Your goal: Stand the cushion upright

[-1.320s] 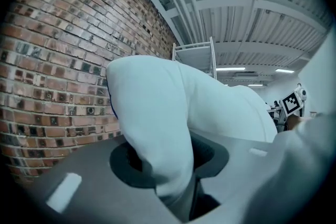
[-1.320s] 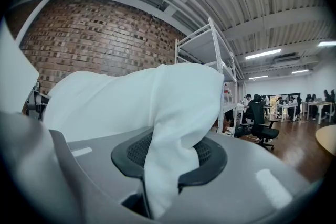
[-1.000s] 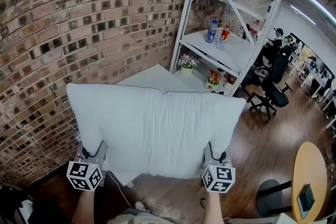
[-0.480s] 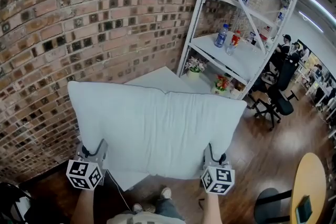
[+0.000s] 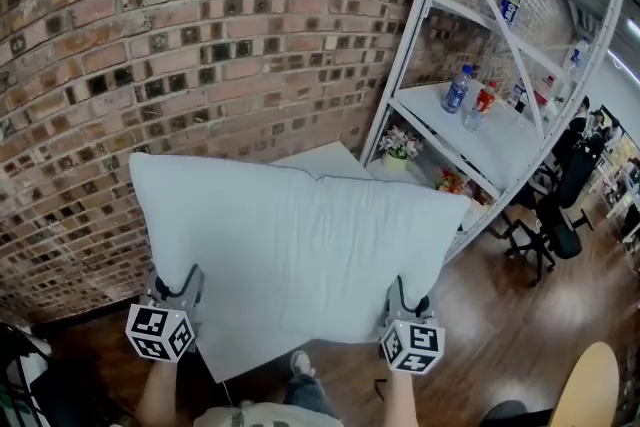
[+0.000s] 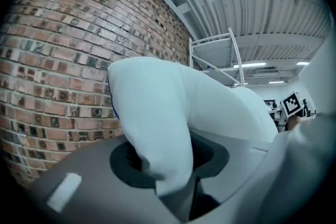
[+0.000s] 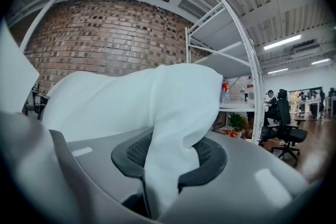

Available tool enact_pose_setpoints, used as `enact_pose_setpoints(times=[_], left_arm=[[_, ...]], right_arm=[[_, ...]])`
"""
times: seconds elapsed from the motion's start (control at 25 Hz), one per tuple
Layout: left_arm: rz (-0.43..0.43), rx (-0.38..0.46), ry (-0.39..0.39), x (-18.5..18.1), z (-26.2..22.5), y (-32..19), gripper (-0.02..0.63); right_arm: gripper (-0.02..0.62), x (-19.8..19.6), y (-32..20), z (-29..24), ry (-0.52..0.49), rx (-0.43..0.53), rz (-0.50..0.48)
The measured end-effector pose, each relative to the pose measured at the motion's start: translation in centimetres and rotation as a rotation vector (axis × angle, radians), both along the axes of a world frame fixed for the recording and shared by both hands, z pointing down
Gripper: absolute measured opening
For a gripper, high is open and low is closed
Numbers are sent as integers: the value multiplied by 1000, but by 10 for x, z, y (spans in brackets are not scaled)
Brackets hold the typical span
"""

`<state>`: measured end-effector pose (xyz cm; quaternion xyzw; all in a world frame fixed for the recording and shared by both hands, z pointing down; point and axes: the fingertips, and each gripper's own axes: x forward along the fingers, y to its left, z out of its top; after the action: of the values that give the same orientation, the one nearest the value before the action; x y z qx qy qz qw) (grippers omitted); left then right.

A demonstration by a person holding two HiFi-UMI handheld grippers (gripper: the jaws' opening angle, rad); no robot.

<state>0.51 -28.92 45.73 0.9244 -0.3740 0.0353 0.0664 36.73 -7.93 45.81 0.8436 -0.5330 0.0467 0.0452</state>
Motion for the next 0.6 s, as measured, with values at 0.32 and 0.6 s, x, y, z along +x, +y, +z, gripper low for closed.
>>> enact_pose_setpoints(times=[0.32, 0.6], left_arm=[[-118, -11, -6, 28, 5, -35, 152], [-208, -31, -3, 42, 18, -61, 151]], right_arm=[[126, 53, -81, 5, -6, 4, -113], [126, 81, -144, 9, 3, -13, -204]])
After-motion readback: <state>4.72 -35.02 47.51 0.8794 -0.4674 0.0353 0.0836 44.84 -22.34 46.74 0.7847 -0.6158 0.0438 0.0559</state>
